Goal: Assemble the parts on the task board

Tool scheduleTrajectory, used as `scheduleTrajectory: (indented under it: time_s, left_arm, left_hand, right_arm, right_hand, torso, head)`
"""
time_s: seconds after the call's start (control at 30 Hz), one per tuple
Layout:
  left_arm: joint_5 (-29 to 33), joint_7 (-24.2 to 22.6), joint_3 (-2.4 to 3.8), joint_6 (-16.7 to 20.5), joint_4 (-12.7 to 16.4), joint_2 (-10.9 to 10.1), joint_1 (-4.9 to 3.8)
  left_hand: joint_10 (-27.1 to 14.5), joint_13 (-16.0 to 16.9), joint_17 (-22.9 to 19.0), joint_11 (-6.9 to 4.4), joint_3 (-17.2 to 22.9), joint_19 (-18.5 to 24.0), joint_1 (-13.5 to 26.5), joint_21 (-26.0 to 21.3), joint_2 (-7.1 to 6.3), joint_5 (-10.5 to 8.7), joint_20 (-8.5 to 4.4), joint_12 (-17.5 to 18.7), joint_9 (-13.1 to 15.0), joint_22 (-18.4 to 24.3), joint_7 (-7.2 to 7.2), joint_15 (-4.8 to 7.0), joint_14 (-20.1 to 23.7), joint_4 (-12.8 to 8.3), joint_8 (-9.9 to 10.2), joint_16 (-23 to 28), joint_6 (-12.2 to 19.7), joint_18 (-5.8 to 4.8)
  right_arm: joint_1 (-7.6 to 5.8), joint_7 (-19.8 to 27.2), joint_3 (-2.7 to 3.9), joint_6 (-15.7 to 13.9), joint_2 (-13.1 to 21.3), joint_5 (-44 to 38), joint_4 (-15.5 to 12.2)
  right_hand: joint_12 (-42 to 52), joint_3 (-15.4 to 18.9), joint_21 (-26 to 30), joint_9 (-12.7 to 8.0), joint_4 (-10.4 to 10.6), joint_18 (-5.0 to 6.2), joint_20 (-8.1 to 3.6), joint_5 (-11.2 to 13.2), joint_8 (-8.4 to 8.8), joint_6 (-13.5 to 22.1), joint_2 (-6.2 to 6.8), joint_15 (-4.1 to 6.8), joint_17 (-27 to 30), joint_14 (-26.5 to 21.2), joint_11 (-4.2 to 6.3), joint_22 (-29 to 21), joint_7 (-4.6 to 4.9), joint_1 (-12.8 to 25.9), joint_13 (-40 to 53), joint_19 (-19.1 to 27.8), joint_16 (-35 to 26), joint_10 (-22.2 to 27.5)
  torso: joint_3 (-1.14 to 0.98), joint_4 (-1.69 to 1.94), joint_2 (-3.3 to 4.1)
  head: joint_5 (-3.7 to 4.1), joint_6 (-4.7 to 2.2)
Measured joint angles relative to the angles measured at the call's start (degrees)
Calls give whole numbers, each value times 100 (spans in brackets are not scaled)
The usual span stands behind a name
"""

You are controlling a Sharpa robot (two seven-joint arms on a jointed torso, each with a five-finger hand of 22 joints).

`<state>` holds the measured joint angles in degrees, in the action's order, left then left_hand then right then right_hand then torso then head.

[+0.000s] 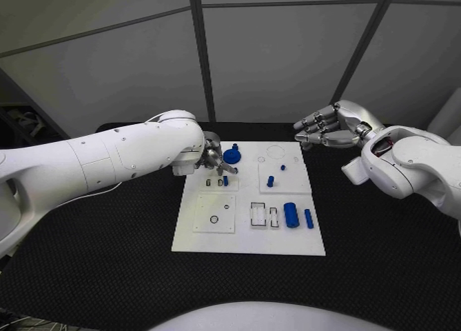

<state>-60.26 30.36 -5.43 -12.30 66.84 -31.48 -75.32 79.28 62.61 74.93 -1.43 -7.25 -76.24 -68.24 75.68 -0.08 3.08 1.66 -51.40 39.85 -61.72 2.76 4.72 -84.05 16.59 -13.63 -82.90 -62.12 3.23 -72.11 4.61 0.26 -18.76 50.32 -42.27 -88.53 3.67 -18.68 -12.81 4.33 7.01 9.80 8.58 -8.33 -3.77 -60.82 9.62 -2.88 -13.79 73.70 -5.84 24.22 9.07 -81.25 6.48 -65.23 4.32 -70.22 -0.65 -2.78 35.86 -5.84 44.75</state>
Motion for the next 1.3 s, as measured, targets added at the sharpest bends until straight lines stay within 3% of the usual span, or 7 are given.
scheduleTrajectory:
  time_s: [0.5, 0.57, 1.17, 1.3]
  left_arm:
    - [-11, 13, -32, -198, -61, 72, 12]
    - [-11, 16, -37, -218, -66, 78, 15]
    - [-14, 22, -53, -356, -107, 135, 27]
    - [-15, 22, -53, -365, -117, 144, 28]
  left_hand:
    - [0, 57, -1, 0, 47, 13, -106, 0, 16, 0, -13, 40, 106, -9, -21, 0, 0, -15, 0, 0, 20, 1]
    - [0, 63, -1, 0, 62, 21, -108, 0, 17, 0, -22, 41, 118, -9, -21, 0, 0, -31, 0, 0, 20, 479]
    - [20, 143, -1, 21, 98, 42, -275, 0, 94, 0, -1, 106, 252, -34, 0, 0, 0, -66, 47, -31, 41, 475]
    - [20, 175, -1, 21, 151, 42, -358, 0, 177, 0, -1, 106, 300, -43, 0, -1, 0, -87, 47, -31, 41, 475]
  right_arm:
    - [0, -34, 0, -2, -18, -23, 15]
    - [0, -38, 0, -1, -18, -25, 18]
    - [0, -65, 0, -1, -39, -36, 38]
    - [0, -69, 0, -1, -45, -37, 41]
  right_hand:
    - [0, 0, 0, -5, 0, 0, 0, 0, 0, 0, 0, 0, 9, 0, 0, -11, 0, 0, -10, 0, -31, 0]
    - [0, 0, 0, -5, 0, 0, 0, 0, 0, 0, 0, 0, 9, 0, 0, -11, 0, -1, -10, 0, -32, 0]
    - [0, 0, 24, -4, 0, 0, 0, 0, 0, 0, 0, 0, 13, 0, 0, -17, 0, -1, -14, 0, -32, 0]
    - [0, -7, 24, -4, -7, 0, 0, -29, 0, 0, -15, 0, 18, 0, -12, -22, 0, 14, -18, 0, -32, 12]
  torso:
    - [-2, 16, 5]
    - [-2, 16, 7]
    - [-3, 20, 15]
    - [-4, 21, 19]
  head:
    - [15, 48]
    - [12, 52]
    - [17, 79]
    - [21, 85]
